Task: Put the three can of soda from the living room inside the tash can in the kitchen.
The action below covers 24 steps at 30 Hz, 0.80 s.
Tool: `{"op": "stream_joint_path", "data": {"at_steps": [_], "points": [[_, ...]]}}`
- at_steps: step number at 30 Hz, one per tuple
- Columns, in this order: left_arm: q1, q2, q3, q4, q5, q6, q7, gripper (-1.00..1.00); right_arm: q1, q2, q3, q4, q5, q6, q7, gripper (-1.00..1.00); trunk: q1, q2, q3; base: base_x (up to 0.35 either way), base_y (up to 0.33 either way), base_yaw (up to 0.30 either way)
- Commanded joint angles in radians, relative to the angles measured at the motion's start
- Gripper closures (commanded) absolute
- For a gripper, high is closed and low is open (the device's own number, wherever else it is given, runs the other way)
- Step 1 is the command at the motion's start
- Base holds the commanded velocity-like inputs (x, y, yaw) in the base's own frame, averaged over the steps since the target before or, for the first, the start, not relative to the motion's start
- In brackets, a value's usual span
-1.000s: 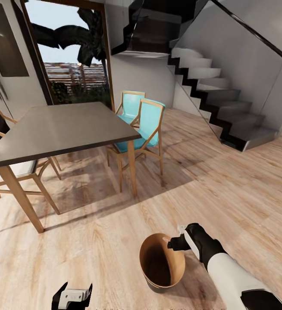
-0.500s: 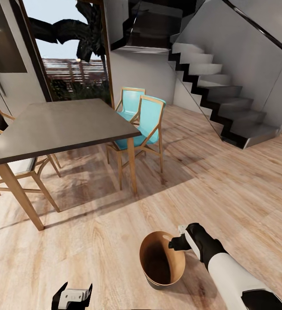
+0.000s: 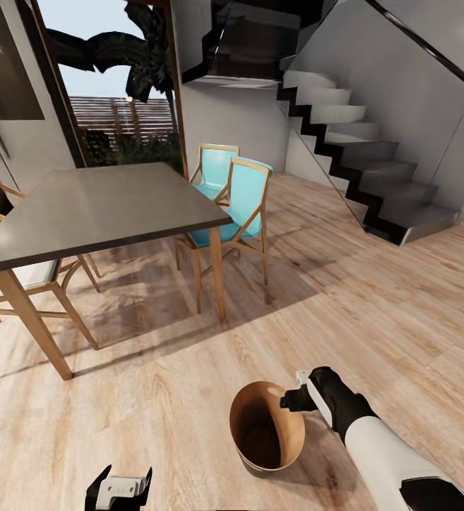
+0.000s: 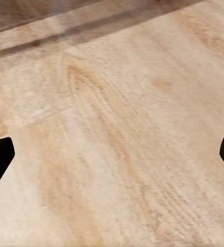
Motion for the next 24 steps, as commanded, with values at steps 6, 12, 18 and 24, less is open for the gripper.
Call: {"op": "stream_joint_path", "data": {"at_steps": [6, 12, 18, 24], "points": [[0.0, 0.0, 0.0, 0.0, 0.0, 0.0, 0.0, -1.0, 0.0, -0.001, 0.0, 0.0, 0.0, 0.0, -0.001, -1.0, 0.0, 0.0, -0.004, 0.0, 0.0, 0.0], [-0.001, 0.0, 0.0, 0.0, 0.0, 0.001, 0.001, -1.0, 0.0, -0.001, 0.0, 0.001, 0.0, 0.0, -0.001, -1.0, 0.003, -0.002, -0.027, 0.0, 0.0, 0.0], [0.0, 0.0, 0.0, 0.0, 0.0, 0.001, 0.001, -1.0, 0.0, -0.001, 0.0, 0.001, 0.0, 0.0, -0.002, -1.0, 0.006, -0.003, -0.05, 0.0, 0.0, 0.0], [-0.001, 0.0, 0.0, 0.0, 0.0, 0.001, 0.001, -1.0, 0.0, -0.001, 0.0, 0.0, 0.0, 0.0, -0.002, -1.0, 0.009, -0.004, -0.073, 0.0, 0.0, 0.0]]}}
